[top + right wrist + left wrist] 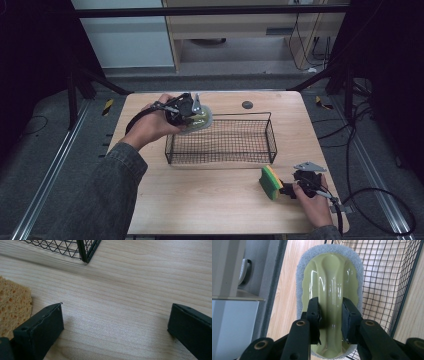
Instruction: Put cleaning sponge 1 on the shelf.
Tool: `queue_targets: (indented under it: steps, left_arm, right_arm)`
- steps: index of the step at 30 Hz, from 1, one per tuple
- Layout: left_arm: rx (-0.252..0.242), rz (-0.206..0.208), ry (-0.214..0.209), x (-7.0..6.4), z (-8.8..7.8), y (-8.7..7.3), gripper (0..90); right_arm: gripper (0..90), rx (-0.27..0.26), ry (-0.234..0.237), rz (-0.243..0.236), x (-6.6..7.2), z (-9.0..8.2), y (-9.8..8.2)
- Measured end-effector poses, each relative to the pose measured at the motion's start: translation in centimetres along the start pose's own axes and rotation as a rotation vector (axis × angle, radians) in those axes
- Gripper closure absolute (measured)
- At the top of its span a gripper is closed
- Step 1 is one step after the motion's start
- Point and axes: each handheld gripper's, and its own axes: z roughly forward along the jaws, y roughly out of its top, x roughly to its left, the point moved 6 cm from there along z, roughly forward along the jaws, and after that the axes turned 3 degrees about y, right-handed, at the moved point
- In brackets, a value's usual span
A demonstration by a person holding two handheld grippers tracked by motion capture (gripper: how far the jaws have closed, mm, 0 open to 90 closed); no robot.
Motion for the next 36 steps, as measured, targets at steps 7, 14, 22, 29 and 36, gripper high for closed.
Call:
queue_targets:
  steps: [7,14,22,29,36]
  left_arm:
    - [0.005,0.012,-0.010,-0.3,0.7,-0.2,71.0]
    - [0.017,0.022,-0.027,-0.8,1.9,-0.9,71.0]
    - [0.031,0.023,-0.053,-1.5,3.2,-1.9,71.0]
    - [0.036,0.023,-0.067,-1.7,3.9,-2.1,71.0]
    - [0.040,0.015,-0.067,-2.1,4.7,-2.9,70.9]
  right_arm:
    - [0.5,0.000,0.000,0.000,0.0,0.0,0.0]
    - [0.5,0.000,0.000,0.000,0.0,0.0,0.0]
    - [0.5,0.002,0.000,0.000,0.0,0.0,0.0]
    - [0.5,0.002,0.000,0.000,0.0,0.0,0.0]
    - [0.5,0.002,0.000,-0.001,0.0,0.0,0.0]
